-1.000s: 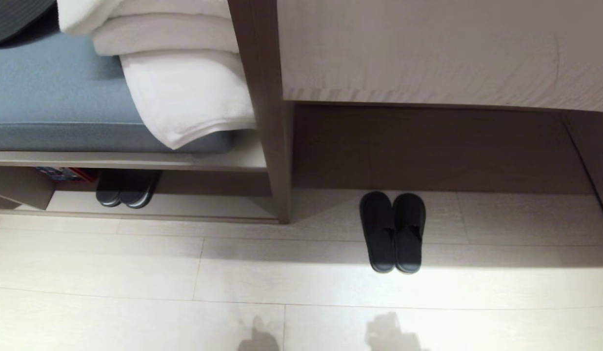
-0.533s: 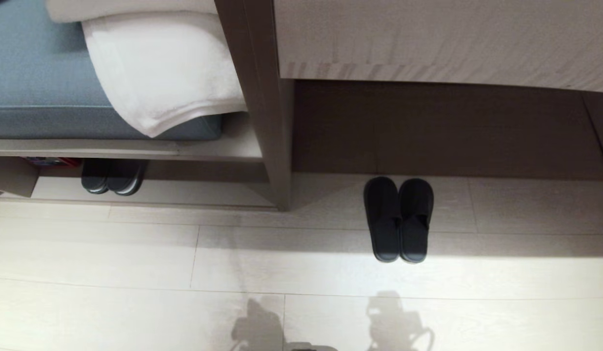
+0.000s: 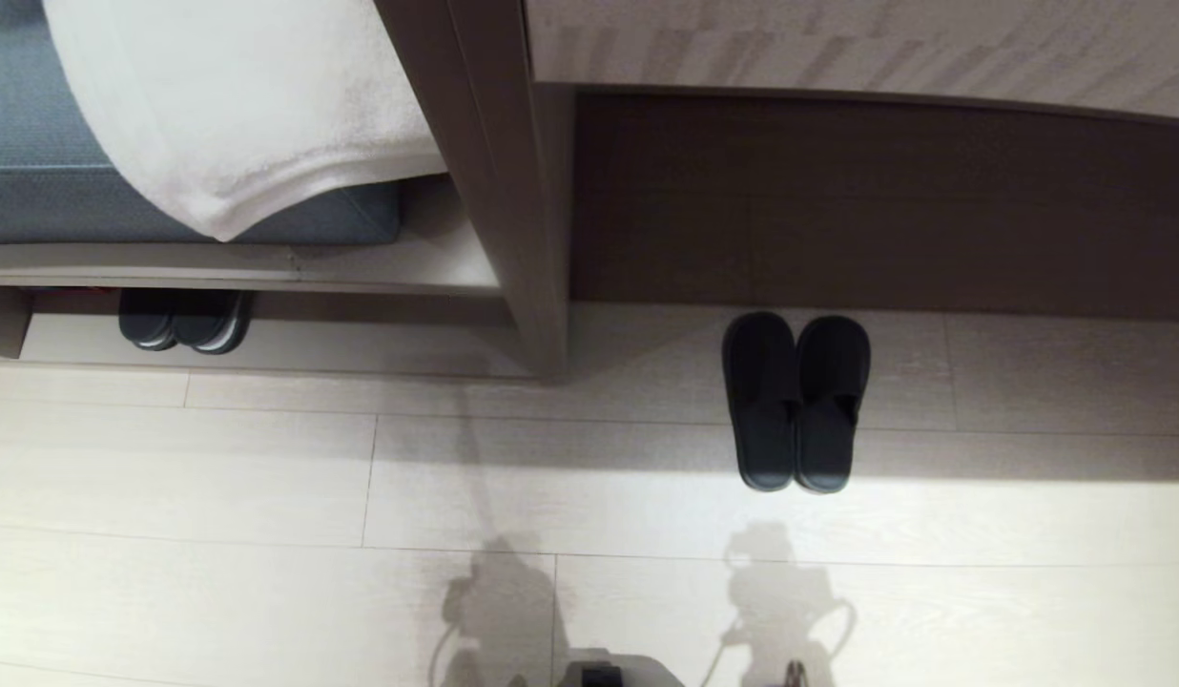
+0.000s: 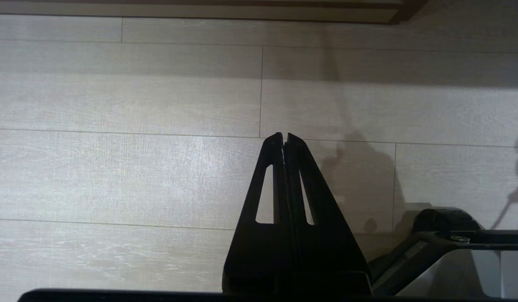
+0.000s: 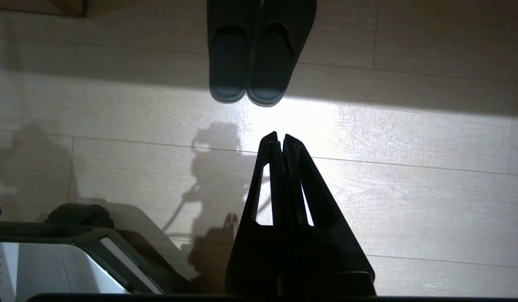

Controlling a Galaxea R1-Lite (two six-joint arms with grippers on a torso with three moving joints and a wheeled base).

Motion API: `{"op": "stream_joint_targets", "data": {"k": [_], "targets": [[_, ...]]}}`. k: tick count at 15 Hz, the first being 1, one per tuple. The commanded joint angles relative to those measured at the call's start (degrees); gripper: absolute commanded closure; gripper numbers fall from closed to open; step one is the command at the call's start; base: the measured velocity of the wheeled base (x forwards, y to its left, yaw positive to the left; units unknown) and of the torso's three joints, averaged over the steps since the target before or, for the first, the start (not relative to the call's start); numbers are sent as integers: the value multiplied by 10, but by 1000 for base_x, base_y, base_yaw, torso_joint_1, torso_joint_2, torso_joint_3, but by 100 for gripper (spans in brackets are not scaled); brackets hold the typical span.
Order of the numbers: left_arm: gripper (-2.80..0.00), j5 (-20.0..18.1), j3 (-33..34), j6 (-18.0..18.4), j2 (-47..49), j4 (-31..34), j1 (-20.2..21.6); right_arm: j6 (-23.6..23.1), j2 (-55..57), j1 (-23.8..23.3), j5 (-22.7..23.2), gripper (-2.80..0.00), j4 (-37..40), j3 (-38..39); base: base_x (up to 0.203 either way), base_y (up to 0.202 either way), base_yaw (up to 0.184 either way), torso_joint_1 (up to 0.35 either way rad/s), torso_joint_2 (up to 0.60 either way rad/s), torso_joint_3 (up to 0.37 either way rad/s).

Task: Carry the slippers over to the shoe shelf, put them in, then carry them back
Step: Pick up the slippers on the floor

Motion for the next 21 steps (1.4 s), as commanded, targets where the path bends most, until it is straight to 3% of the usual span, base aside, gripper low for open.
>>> {"op": "stream_joint_targets", "data": {"k": [1,18,21], "targets": [[0,0,0,0,0,0,0,0,0,0,0,0,0,0,0,0,0,1,1,-193],[0,0,0,2,-1,0,0,-5,1,0,3,0,-5,-3,0,0,0,2,2,-188],[0,0,0,2,-1,0,1,-6,13,0,7,0,24,-59,0,0,0,1,1,-26]]}}
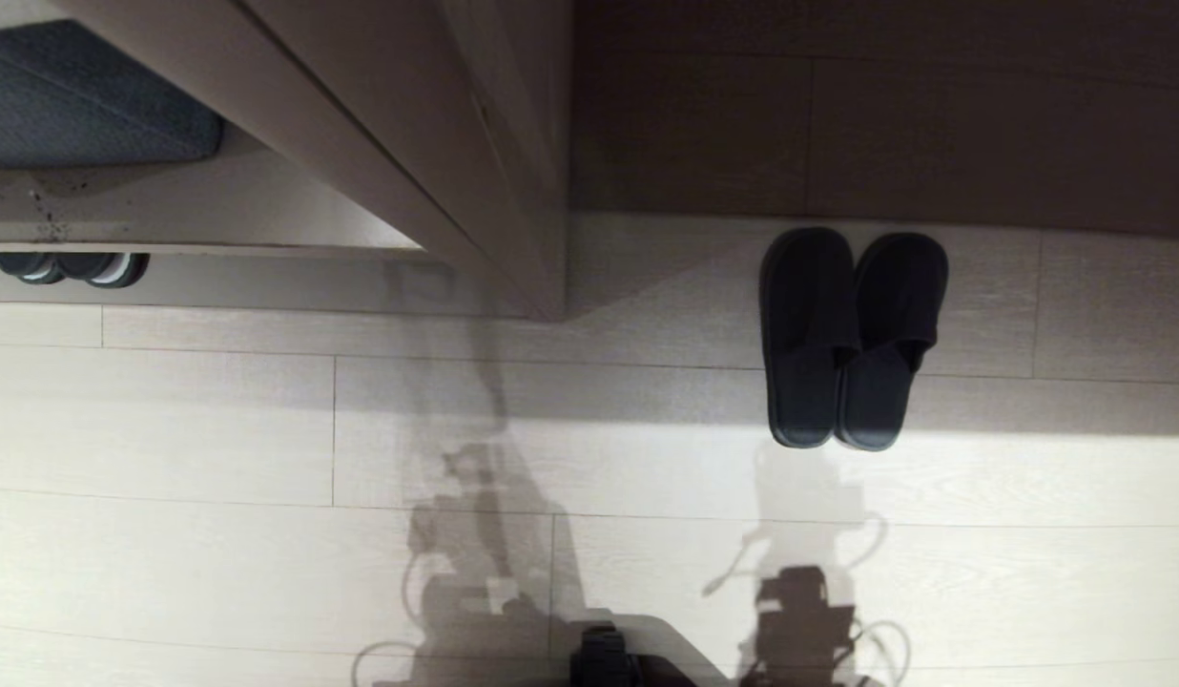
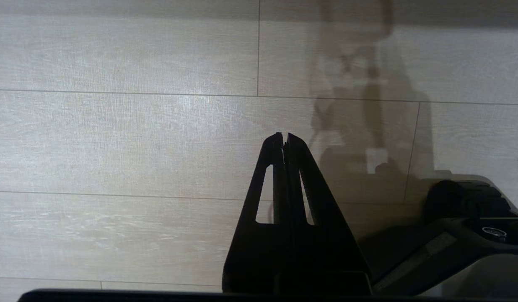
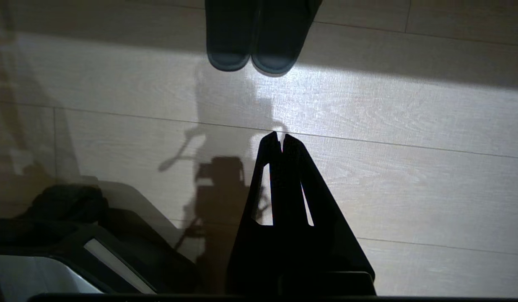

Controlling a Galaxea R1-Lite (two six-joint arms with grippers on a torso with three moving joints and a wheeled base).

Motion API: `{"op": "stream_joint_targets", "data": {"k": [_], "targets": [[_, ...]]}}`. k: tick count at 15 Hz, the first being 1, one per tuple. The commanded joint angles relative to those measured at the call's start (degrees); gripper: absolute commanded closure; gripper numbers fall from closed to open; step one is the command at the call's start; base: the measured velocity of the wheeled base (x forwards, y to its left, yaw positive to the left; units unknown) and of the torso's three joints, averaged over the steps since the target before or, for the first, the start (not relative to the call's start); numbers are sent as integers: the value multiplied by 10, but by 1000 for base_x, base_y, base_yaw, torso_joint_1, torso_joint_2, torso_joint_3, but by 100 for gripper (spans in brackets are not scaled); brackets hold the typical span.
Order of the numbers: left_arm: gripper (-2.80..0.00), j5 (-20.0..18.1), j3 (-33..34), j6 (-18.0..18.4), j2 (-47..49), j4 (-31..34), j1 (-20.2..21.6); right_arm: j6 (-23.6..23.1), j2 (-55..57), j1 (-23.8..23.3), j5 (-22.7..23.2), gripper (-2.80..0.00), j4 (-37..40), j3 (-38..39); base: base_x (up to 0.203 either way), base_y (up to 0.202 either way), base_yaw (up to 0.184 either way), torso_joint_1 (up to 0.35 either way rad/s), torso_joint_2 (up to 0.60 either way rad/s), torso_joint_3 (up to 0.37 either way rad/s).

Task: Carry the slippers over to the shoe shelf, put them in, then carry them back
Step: Pick up the slippers on the floor

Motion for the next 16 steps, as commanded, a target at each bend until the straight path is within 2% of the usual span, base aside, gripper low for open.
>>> {"op": "stream_joint_targets", "data": {"k": [1,4,6,8,12,13,14,15,16], "targets": [[0,0,0,0,-1,0,0,0,33,0,2,0,16,-39,0,0,0,0,0,0],[0,0,0,0,-1,0,0,1,188,2,5,0,25,-111,0,0,0,0,0,0],[0,0,0,0,-1,0,0,0,324,3,6,0,-22,-144,0,0,0,0,0,0],[0,0,0,0,-1,0,0,-4,464,3,8,0,-114,-165,0,0,0,0,0,0],[0,0,1,0,-1,0,0,-18,696,4,37,0,-368,-192,0,0,0,0,0,0],[0,0,0,0,0,0,0,-26,732,5,43,0,-402,-198,0,0,0,0,0,0],[0,0,0,0,-1,0,0,-34,765,5,47,-267,-424,-207,0,0,0,0,0,0],[0,0,0,0,-1,0,0,-43,793,5,51,-280,-443,-214,0,0,0,0,0,0],[0,0,1,0,-1,0,0,-47,807,5,53,-280,-456,-218,0,0,0,0,0,0]]}}
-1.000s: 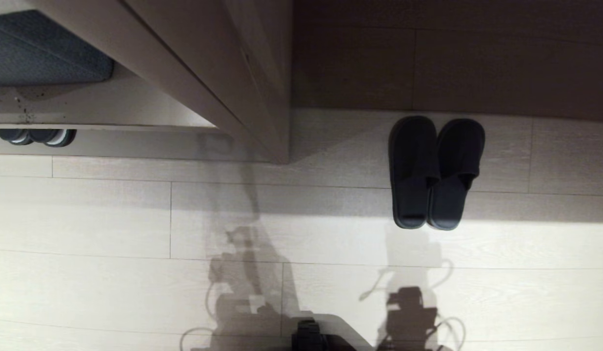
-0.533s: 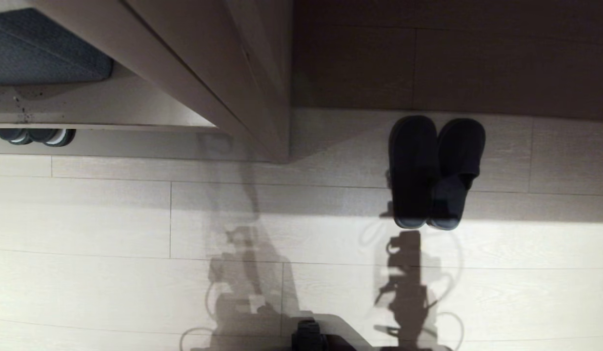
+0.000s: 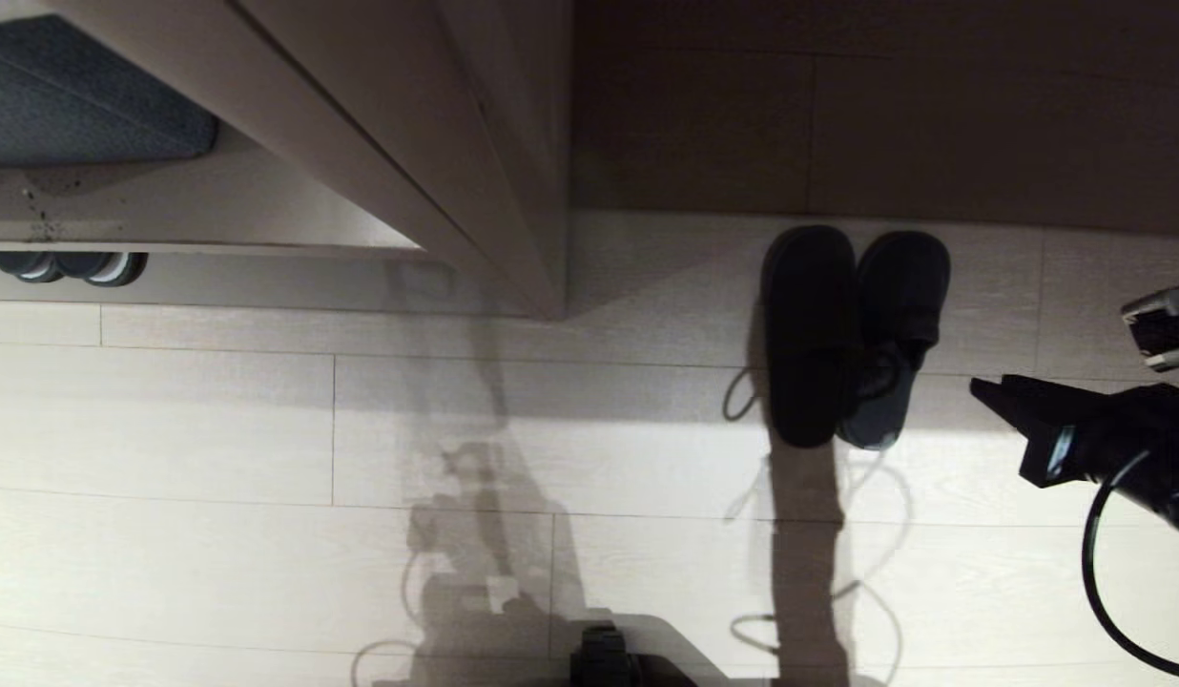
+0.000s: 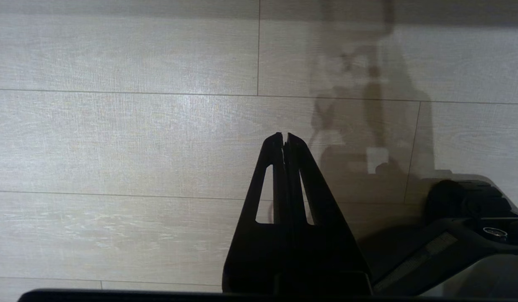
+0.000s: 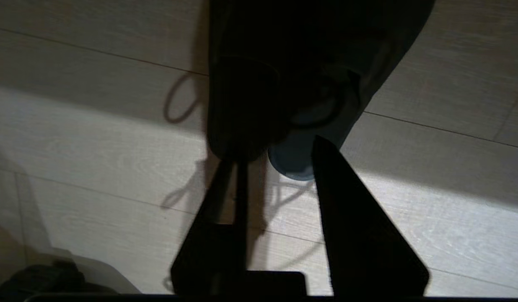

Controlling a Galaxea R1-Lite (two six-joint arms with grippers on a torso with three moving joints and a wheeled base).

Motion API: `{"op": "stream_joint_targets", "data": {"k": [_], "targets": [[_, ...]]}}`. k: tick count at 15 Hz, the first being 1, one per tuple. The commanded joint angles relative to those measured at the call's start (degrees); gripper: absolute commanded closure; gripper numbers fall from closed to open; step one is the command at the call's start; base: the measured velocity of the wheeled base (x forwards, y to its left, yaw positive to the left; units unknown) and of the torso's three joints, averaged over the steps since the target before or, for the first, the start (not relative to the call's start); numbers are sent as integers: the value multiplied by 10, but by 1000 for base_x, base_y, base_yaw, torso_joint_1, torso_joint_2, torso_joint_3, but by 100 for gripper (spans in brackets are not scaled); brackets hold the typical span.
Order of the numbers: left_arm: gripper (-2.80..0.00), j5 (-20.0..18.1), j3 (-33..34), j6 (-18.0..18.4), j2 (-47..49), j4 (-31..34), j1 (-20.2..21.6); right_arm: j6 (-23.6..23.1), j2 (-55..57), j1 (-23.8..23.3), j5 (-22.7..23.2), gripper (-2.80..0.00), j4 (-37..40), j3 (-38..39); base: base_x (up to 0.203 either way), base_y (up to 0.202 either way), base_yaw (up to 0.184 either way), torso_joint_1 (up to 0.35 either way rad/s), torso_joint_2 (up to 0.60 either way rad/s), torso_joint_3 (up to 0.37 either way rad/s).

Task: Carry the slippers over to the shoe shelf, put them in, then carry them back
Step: Pick up the slippers on the floor

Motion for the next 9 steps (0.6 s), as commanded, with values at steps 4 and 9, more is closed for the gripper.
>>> {"op": "stream_joint_targets", "data": {"k": [4,9], "targets": [[0,0,0,0,-1,0,0,-21,157,0,0,-280,-105,-3,0,0,0,0,0,0],[0,0,0,0,0,0,0,-32,323,-1,-31,-280,-365,-1,0,0,0,0,0,0]]}}
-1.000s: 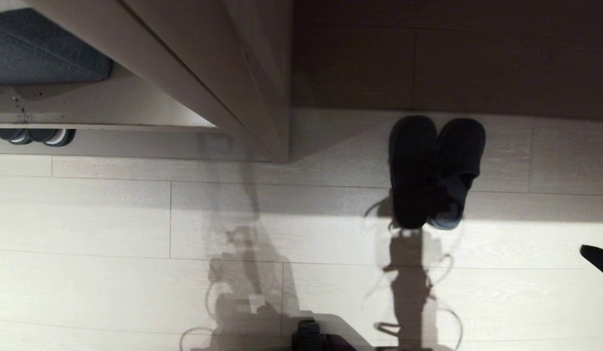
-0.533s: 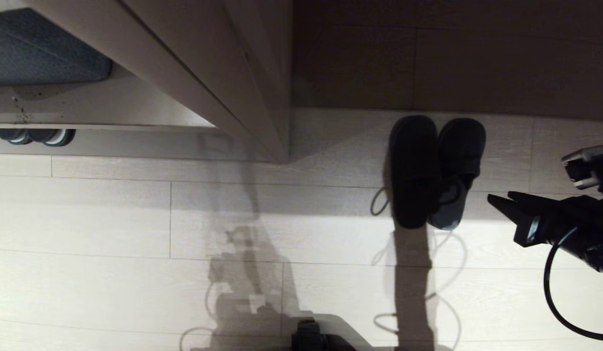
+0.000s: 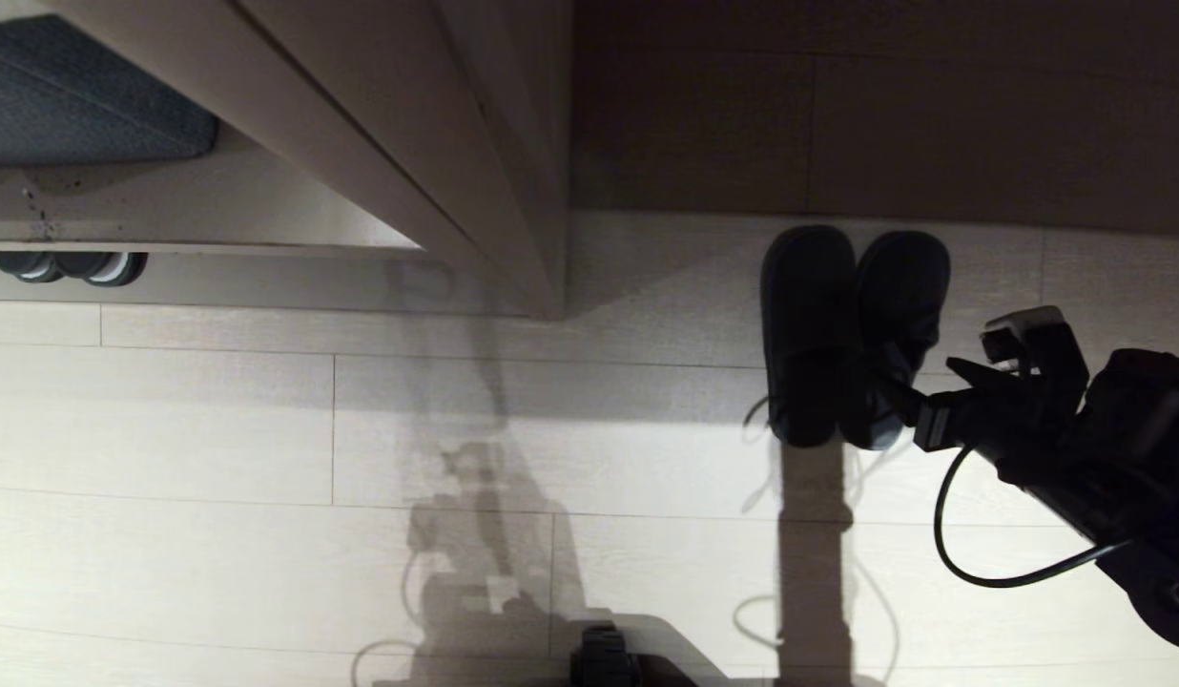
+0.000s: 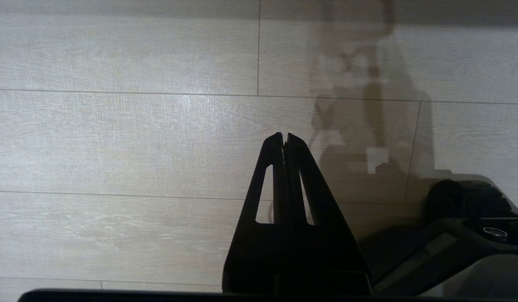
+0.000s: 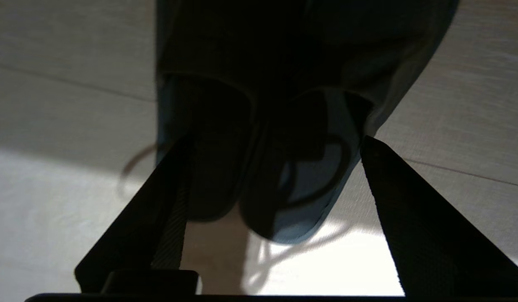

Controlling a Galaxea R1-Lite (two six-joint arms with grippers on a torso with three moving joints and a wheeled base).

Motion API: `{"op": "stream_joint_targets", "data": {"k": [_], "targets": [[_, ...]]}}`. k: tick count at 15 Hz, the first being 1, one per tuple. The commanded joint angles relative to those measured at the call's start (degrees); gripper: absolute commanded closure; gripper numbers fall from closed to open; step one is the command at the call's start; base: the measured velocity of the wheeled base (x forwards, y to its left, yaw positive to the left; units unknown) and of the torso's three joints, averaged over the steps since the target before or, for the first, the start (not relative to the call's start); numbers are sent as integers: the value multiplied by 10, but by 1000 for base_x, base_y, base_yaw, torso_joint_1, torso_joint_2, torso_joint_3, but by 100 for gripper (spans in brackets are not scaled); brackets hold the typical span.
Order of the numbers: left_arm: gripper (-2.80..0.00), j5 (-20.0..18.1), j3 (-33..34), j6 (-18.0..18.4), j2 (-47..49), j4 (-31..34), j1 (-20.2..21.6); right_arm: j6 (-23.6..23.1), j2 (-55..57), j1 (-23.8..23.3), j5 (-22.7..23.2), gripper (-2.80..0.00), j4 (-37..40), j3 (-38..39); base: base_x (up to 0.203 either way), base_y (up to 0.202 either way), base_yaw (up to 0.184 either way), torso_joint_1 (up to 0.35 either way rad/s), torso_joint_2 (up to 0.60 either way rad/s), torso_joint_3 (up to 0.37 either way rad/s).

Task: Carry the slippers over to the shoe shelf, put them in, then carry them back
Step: Pick up the slippers on the floor

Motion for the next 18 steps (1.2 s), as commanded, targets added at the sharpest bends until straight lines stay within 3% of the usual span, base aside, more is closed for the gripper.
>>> {"op": "stream_joint_targets", "data": {"k": [1,6,18], "targets": [[0,0,1,0,0,0,0,3,57,0,-6,-280,-47,6,0,0,0,0,0,0],[0,0,1,0,0,0,0,34,75,2,-5,-280,-52,5,0,0,0,0,0,0],[0,0,0,0,0,0,0,63,165,17,-33,-280,-98,-103,0,0,0,0,0,0]]}}
